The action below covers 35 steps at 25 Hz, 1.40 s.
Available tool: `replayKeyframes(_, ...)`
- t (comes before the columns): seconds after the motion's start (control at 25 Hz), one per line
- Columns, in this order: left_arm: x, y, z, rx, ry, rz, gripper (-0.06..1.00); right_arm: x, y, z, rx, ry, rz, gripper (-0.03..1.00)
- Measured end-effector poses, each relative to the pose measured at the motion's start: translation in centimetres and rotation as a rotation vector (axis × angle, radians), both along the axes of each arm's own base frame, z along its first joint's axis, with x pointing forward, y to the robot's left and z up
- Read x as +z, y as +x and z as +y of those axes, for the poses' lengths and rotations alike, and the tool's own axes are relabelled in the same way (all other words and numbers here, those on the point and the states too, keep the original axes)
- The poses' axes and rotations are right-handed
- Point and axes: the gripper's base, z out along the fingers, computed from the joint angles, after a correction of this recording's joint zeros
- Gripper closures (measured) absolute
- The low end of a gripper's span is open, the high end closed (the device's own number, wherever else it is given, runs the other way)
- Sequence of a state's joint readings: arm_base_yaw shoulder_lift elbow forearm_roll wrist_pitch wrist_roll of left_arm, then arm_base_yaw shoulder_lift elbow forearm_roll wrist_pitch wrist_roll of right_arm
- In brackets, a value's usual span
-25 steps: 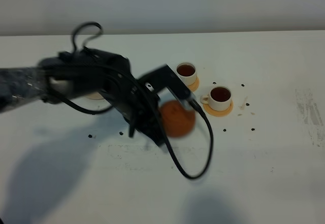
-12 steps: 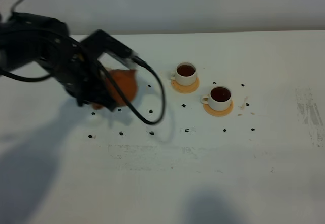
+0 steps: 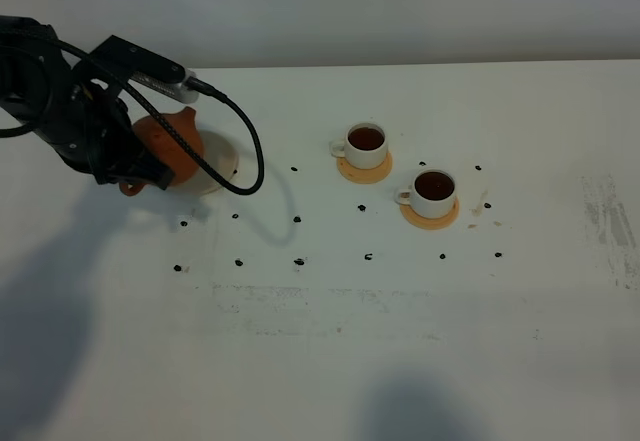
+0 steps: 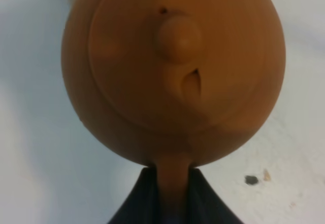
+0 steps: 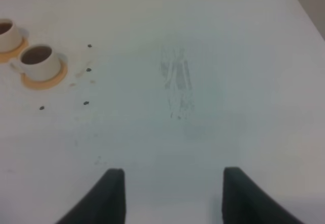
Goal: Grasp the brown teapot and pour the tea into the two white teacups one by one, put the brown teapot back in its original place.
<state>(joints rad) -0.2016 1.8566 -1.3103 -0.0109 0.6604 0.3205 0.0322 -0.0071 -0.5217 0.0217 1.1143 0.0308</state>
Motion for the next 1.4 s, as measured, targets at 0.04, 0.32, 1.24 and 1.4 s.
replayKeyframes(0.04, -0.1, 0.3, 0.0, 0.002, -0.002, -0.003, 0.86, 0.0, 0.0, 0.0, 0.000, 0.000, 0.000, 0.55)
replayKeyframes(0.32, -2.0, 2.2, -0.5, 0.005, -0.003, 0.015, 0.86, 0.0, 0.0, 0.0, 0.000, 0.000, 0.000, 0.55)
replayKeyframes(1.24, -4.8, 5.7, 0.0, 0.031, -0.004, 0.014, 0.86, 0.0, 0.0, 0.0, 0.000, 0.000, 0.000, 0.55)
replayKeyframes(1.4, -4.9, 5.6, 0.0, 0.031, -0.001, 0.033, 0.86, 0.0, 0.0, 0.0, 0.000, 0.000, 0.000, 0.55)
